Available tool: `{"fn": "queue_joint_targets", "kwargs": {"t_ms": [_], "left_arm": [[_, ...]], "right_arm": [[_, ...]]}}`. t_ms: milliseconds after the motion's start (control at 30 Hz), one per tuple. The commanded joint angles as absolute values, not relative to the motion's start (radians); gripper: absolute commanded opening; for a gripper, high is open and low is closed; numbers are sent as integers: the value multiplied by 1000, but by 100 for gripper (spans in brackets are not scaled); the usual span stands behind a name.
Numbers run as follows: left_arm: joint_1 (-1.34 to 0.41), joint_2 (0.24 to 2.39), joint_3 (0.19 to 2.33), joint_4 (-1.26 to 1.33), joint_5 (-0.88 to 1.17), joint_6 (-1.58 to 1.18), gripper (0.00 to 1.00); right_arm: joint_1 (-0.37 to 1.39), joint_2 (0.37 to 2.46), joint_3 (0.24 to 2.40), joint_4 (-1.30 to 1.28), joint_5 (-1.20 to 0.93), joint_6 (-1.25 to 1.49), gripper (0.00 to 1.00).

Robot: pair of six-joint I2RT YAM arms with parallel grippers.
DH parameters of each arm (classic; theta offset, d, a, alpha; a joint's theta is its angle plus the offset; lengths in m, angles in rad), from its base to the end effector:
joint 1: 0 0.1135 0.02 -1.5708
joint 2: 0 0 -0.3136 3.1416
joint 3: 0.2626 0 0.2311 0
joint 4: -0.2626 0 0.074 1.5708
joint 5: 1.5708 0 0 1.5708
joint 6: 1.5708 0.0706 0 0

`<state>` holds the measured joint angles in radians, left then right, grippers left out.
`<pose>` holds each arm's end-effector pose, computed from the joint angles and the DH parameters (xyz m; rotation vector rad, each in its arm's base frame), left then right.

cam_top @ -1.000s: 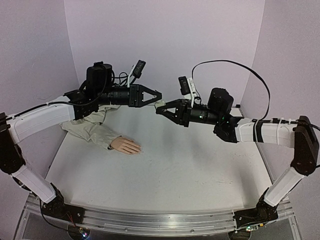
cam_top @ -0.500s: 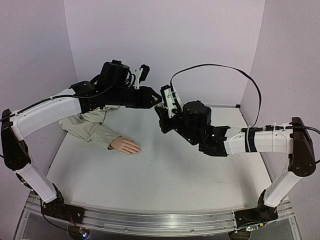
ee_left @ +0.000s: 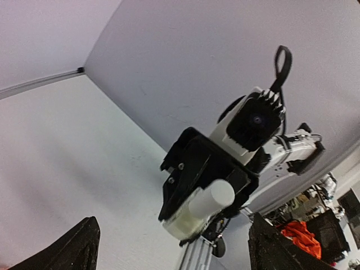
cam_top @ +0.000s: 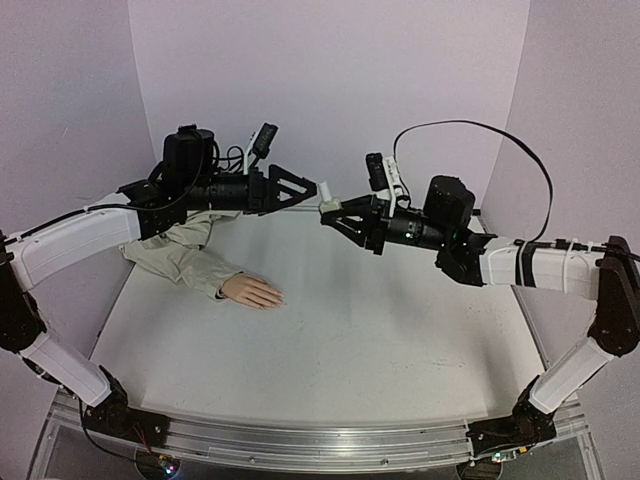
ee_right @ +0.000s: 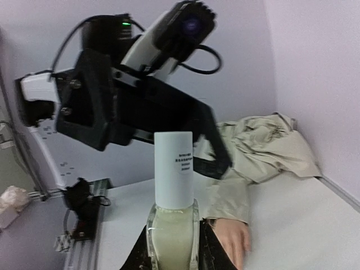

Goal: Paint the nails

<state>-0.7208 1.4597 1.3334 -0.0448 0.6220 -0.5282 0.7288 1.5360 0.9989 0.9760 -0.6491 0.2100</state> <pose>0.2310 -0.2577 0.4342 0.6861 1.8193 -1.4134 0.2323 0.2645 0.4196 -0.8921 0.9645 1.1751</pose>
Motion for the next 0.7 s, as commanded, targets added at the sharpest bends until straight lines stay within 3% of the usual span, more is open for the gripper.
{"fn": "queue_joint_targets", "kwargs": {"t_ms": [0,67,367,567,667], "left_arm": [[-729,1449,1334,181,822,-584,90],[-735,1450,1341,199,858,-577,86],[-777,1464,1363,204,909,-536,49],[-784,1476,1355,201,896,-525,39],[-784,1479,1354,192,883,-518,29]], "right_arm": [[737,1550,1024,1215,-965,390,0],[735,1568,1032,1239,-972,415,0],[736,1631,1048,1367,-994,518,0],[735,1639,1045,1405,-967,543,0],[735,1635,1042,1411,-955,546,0]]}}
